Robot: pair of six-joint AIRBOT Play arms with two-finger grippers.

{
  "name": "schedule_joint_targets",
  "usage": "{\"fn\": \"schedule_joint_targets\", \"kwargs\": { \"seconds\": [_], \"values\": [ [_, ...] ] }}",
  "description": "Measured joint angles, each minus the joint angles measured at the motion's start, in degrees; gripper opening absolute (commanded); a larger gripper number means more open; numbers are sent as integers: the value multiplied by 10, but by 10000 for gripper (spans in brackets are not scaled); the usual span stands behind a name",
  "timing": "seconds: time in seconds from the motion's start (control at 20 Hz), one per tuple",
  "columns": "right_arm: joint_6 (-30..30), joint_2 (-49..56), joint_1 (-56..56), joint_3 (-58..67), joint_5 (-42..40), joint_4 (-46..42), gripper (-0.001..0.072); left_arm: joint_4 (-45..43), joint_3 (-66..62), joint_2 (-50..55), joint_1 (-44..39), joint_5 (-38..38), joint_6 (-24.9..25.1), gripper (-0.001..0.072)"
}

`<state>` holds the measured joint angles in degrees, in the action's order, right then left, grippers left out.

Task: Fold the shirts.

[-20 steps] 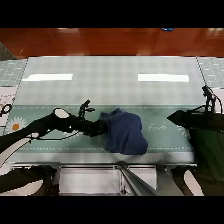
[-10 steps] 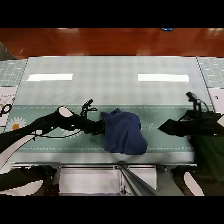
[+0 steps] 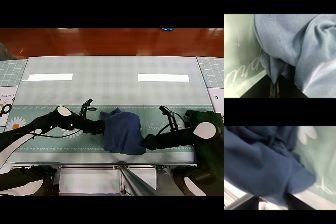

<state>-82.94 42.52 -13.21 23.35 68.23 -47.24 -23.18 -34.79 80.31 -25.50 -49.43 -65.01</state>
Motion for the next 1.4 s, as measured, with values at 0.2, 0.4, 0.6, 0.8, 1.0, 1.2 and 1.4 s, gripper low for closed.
{"fn": "schedule_joint_targets", "kwargs": {
  "seconds": [0.2, 0.4, 0.6, 0.8, 1.0, 1.2, 1.4],
  "values": [
    [-1, 53, -65, -3, -68, 31, 93, 0, 0, 0, 1, -2, 0, 21],
    [52, 102, -97, 29, -95, 90, 25, 0, -9, -10, 34, -14, 7, 21],
    [73, 115, -52, 164, -38, 75, 25, 0, -58, -68, 128, -62, 18, 21],
    [73, 118, 13, 355, 29, 56, 25, 0, -150, -151, 235, -114, 11, 21],
    [68, 118, 42, 529, 77, 43, 25, 1, -264, -223, 323, -172, -4, 20],
    [44, 117, 50, 666, 103, -11, 25, 0, -363, -288, 395, -218, -21, 20],
    [12, 92, 53, 741, 118, -80, 25, 2, -444, -358, 462, -256, -29, 20]
  ]
}}
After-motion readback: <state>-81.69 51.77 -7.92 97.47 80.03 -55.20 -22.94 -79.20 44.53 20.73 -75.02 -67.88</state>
